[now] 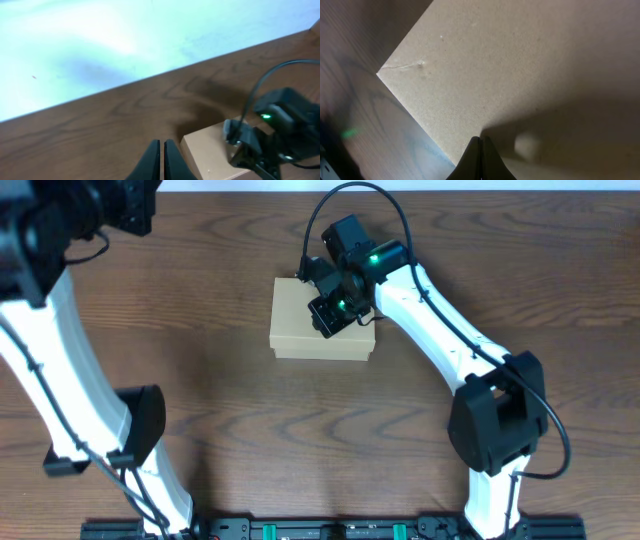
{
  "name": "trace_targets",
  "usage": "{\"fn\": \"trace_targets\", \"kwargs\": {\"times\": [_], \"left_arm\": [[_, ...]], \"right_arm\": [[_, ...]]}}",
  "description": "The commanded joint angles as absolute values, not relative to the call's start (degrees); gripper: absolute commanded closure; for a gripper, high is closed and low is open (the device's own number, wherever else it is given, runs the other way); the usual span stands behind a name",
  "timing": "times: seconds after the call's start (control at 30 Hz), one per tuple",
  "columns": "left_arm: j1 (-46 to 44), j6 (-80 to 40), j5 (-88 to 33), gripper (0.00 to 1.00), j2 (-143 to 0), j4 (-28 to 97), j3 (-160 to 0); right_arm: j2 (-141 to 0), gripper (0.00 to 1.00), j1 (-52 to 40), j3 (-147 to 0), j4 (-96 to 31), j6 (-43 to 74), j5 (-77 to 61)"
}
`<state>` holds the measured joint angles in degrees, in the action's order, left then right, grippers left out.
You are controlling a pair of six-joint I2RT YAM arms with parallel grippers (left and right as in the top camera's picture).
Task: Pack container
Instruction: 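Fold the lid down over the box with both grippers, then press the lid shut with the right gripper and pull both arms back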
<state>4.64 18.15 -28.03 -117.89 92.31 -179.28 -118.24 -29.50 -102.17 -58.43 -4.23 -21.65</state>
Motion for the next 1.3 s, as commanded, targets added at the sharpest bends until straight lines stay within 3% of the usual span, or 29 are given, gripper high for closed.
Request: {"fn": "trace_targets", "kwargs": {"times": [0.0,0.47,0.87,1.0,1.27], "left_arm": [[4.51,17.43,-27.46,0.94,-116.64,96.79,-177.95],[4.51,16.51,-29.89,0.94,-109.23,96.79,-164.83],[4.47,26.37,-41.23,0.94,-82.87,96.49,-135.98],[4.47,27.05,-42.06,0.94,-71.88,92.47,-120.42],[1.41,27.05,-43.07,0.94,-48.58,84.88,-87.09]], "right_arm": [[-121.99,0.99,-30.26,-101.51,-58.72,-5.39,-20.32],[-121.84,0.99,-31.51,-102.15,-60.25,-3.62,-18.06],[-92.44,0.98,-34.17,-101.36,-70.06,3.31,-9.61],[-81.95,0.98,-37.23,-93.34,-70.5,6.76,-6.31],[-55.0,0.98,-45.1,-62.22,-61.91,20.71,-4.78]]}}
